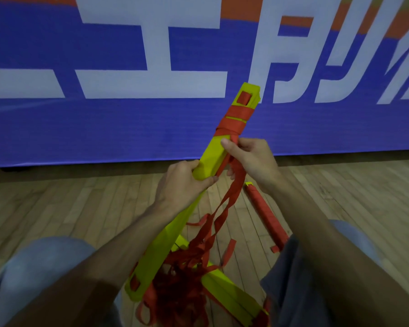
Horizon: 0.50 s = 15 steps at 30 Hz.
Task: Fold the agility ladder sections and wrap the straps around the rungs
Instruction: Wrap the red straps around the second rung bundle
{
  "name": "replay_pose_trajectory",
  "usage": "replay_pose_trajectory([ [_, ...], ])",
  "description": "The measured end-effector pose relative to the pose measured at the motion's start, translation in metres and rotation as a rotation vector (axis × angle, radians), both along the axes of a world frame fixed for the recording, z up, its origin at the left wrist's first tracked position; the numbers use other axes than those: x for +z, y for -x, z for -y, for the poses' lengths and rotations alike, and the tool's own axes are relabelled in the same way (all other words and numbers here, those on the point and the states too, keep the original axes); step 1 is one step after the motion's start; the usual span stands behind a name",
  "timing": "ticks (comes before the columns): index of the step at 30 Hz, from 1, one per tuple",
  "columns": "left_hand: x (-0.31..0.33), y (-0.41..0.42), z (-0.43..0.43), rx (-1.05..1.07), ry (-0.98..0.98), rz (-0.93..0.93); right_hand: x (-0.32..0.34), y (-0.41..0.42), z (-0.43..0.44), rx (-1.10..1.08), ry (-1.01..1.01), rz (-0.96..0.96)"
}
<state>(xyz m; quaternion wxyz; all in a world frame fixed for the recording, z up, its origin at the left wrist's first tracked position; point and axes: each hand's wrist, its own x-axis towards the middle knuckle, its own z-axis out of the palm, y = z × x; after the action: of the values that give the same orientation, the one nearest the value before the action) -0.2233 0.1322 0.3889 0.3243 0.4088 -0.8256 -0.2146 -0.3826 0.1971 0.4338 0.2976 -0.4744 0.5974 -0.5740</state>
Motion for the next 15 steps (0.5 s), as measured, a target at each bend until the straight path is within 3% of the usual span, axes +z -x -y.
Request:
replay_pose_trajectory([
  [6,0.001,0.002,-0.002,-0.134,-0.069,-0.047,0.002,0.004,0.005,-0.141,0.091,0.107],
  [12,0.017,-0.003,-0.006,-0.436,-0.627,-0.355,0.011,0.012,-0.001,-0.098,0.152,0.257],
  [15,0.021,-0.004,-0.008,-0.526,-0.8,-0.383,0.016,0.015,-0.005,-0.033,0.205,0.335],
])
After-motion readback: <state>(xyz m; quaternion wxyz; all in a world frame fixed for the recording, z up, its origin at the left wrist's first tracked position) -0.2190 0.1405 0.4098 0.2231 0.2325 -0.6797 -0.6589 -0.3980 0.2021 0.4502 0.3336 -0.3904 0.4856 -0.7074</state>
